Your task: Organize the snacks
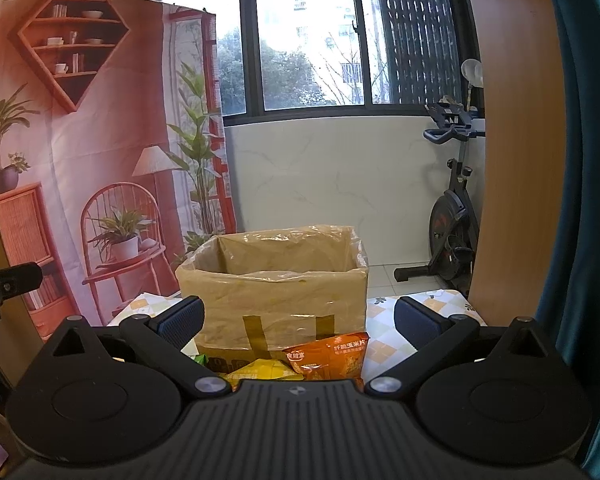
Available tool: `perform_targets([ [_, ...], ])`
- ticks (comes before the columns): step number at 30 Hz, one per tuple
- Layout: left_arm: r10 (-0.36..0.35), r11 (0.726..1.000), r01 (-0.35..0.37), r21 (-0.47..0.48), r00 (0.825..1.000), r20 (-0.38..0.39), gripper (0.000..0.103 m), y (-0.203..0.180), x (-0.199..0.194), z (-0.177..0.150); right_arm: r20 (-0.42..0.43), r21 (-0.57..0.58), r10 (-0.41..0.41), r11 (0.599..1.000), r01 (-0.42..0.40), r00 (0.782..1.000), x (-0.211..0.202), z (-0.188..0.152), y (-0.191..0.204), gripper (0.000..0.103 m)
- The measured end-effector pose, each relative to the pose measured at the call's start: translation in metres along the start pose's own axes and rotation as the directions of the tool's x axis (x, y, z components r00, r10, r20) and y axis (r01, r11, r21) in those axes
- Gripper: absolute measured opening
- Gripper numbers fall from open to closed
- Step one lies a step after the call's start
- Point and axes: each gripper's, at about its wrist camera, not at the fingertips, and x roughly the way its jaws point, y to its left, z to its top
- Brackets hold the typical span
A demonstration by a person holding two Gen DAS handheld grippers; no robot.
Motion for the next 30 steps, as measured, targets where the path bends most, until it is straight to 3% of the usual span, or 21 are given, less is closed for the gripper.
perform_targets([
  [30,-0.013,1.000,0.013,-0.001,1.000,-0.005,0.103,0.0039,0.0027,-0.0007,-0.010,-0.001,0.011,1.000,-0.011,1.000,0.0029,-0.0027,-0.0005,0.103],
])
